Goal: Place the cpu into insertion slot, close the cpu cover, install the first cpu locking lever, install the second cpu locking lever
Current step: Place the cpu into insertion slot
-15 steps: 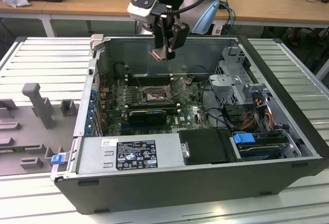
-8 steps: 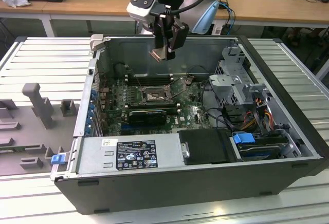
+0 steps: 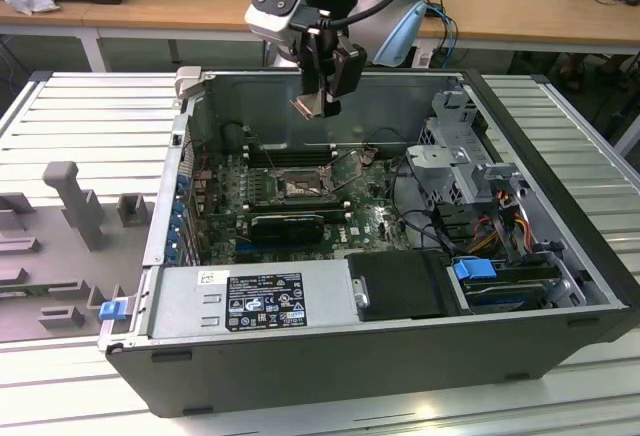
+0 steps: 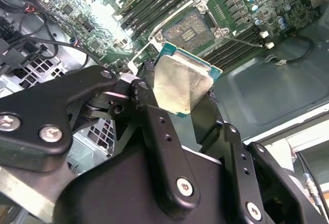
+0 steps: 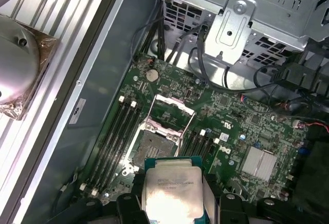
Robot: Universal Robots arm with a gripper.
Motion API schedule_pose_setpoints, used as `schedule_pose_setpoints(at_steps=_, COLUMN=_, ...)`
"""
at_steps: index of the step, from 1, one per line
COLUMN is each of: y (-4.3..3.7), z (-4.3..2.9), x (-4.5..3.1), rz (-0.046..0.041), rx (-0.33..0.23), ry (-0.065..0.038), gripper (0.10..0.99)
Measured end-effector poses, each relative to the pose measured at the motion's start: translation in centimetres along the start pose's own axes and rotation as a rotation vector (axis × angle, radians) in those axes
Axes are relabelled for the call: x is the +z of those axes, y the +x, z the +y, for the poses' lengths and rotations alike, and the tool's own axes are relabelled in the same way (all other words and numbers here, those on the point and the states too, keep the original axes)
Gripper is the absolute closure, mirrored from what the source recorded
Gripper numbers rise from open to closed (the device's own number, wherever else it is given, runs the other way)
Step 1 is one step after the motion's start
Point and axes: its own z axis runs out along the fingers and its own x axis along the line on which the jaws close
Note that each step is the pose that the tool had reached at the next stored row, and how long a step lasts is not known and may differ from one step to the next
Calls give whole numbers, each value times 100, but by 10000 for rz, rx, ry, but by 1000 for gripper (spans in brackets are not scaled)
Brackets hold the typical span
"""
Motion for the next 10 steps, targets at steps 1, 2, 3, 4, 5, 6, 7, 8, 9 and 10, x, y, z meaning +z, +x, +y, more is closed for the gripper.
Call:
schedule_pose_setpoints(at_steps=1, y=0, z=0, x=0, rz=-2, rx=27, ry=0, gripper=557)
schedule_pose_setpoints(at_steps=2, y=0, z=0, x=0, rz=-5, rx=52, ry=-1, gripper=557)
schedule_pose_setpoints(at_steps=3, y=0, z=0, x=0, rz=-6, rx=74, ry=-1, gripper=557)
schedule_pose_setpoints(at_steps=4, y=0, z=0, x=0, rz=-9, rx=106, ry=-1, gripper=557)
schedule_pose_setpoints(at_steps=5, y=0, z=0, x=0, rz=-14, rx=156, ry=-2, gripper=557)
schedule_pose_setpoints(at_steps=6, y=0, z=0, x=0, rz=-18, rx=206, ry=-3, gripper=557)
schedule_pose_setpoints(at_steps=7, y=0, z=0, x=0, rz=-23, rx=273, ry=-4, gripper=557)
schedule_pose_setpoints(at_steps=8, y=0, z=0, x=1, rz=-38, rx=441, ry=-7, gripper=557)
schedule_pose_setpoints(at_steps=9, y=0, z=0, x=2, rz=-54, rx=636, ry=-10, gripper=557)
schedule_pose_setpoints(at_steps=10, y=0, z=0, x=3, rz=-64, rx=758, ry=-12, gripper=557)
